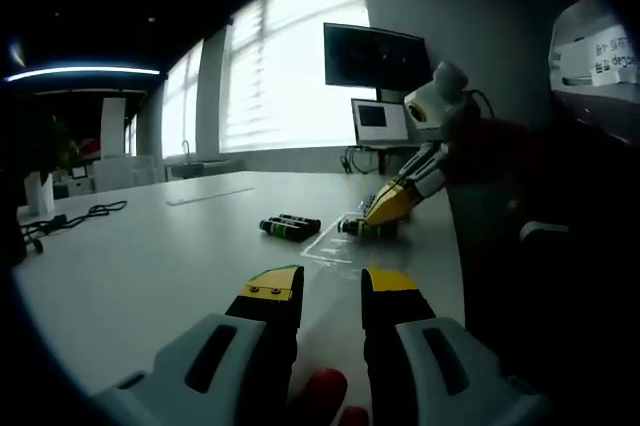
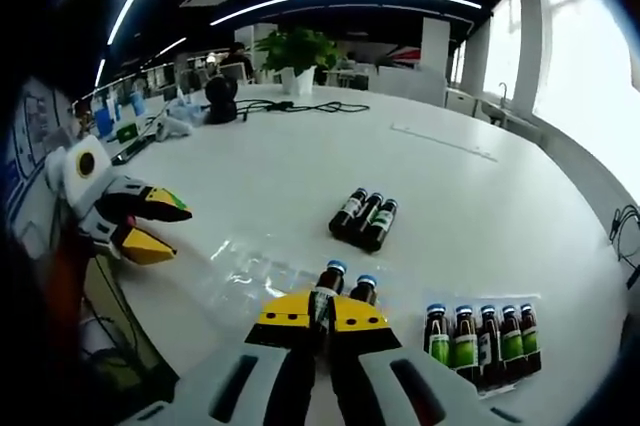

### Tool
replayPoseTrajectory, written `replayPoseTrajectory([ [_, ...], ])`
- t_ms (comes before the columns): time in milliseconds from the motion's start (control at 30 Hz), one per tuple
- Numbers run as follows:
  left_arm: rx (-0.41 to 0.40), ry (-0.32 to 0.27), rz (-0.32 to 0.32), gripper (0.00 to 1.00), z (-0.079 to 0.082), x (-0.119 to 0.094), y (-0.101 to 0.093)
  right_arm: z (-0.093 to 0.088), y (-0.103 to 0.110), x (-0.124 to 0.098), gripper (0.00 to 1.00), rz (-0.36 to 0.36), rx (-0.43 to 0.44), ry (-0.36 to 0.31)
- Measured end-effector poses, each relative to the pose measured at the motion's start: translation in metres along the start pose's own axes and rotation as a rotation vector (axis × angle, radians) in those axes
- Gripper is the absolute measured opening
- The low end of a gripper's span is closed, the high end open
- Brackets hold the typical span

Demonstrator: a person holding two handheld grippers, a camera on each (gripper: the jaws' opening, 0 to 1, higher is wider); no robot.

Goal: Grip medicine bottles put into box

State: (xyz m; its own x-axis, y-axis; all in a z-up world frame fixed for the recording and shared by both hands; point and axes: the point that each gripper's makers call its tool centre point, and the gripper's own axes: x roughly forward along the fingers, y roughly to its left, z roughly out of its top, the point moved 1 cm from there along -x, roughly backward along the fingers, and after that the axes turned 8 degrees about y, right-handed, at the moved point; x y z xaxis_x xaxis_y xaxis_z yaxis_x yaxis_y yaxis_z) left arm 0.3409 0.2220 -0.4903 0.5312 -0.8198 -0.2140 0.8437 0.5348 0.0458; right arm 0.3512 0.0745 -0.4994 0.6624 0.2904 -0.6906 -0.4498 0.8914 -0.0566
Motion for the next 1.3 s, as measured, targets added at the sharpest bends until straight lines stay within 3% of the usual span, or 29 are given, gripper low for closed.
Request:
replayPoseTrajectory([
  [367, 0.001, 0.001, 0.002, 0.17, 0.0, 0.0, 0.0, 0.0, 0.002, 0.001, 0.01, -0.005, 0.005, -0.015],
  [433, 0.002, 0.002, 0.003, 0.17, 0.0, 0.0, 0.0, -0.01, 0.002, 0.004, 0.0, -0.02, -0.011, 0.03],
  [467, 0.002, 0.003, 0.003, 0.17, -0.001, 0.0, 0.0, -0.006, 0.004, 0.003, 0.0, -0.021, -0.01, -0.002],
  [967, 0.002, 0.001, 0.002, 0.17, 0.0, 0.0, 0.0, -0.002, 0.004, 0.003, 0.0, -0.094, -0.055, -0.007],
  [1167, 0.002, 0.0, 0.002, 0.17, 0.0, 0.0, 0.0, 0.0, 0.005, 0.004, 0.0, -0.042, -0.013, -0.034],
  [1300, 0.003, 0.001, 0.002, 0.17, 0.0, 0.0, 0.0, 0.002, 0.003, 0.003, 0.0, -0.051, -0.019, -0.048],
])
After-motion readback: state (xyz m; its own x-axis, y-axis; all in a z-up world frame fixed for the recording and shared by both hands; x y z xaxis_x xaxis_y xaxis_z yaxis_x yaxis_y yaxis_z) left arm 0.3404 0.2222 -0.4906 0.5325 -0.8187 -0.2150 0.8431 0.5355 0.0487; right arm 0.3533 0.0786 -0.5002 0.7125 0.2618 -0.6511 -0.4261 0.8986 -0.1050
